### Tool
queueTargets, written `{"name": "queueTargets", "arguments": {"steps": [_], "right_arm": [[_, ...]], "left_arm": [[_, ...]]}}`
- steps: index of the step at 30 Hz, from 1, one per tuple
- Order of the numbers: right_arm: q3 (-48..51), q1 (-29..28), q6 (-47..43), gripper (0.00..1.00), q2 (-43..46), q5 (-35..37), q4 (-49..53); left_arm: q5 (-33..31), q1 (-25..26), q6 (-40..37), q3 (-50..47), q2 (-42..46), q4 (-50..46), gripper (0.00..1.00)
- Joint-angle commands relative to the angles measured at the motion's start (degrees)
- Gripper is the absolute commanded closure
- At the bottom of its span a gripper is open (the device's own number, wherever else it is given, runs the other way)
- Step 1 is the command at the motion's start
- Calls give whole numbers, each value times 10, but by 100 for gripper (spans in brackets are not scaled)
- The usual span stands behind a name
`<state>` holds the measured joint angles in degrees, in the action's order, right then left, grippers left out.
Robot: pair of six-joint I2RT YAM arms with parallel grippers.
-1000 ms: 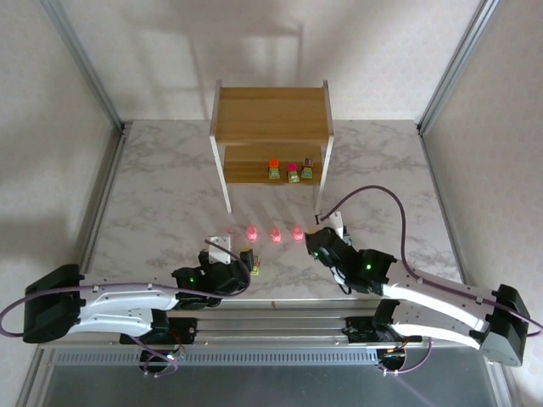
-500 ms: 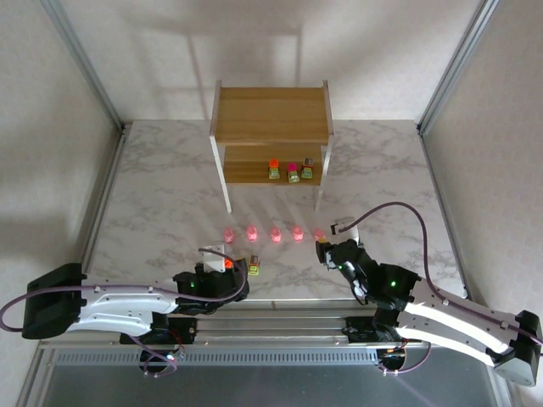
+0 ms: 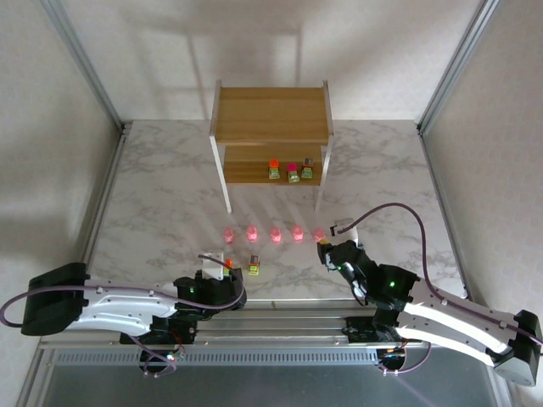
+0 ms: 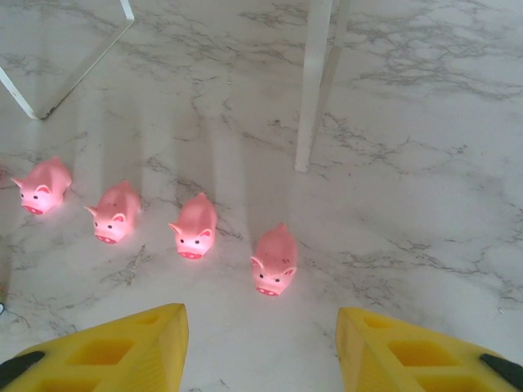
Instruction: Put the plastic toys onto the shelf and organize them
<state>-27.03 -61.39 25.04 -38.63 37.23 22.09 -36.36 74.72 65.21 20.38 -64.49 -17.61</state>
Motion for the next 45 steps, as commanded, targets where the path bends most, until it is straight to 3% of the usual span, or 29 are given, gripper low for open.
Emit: {"name": "queueTargets", "arguments": {"steps": [1, 11, 35, 45], "right_arm": [[7, 2, 1, 50, 10, 1, 5], [8, 2, 6, 52, 20, 7, 14], [8, 2, 11, 54, 28, 12, 22], [7, 2, 12, 54, 28, 12, 23]], "left_arm": [[10, 6, 19, 7, -32, -17, 34], [17, 0, -4, 27, -64, -14, 41], [129, -94, -96, 38, -135, 35, 46], [157, -90, -99, 41, -167, 40, 52]]}}
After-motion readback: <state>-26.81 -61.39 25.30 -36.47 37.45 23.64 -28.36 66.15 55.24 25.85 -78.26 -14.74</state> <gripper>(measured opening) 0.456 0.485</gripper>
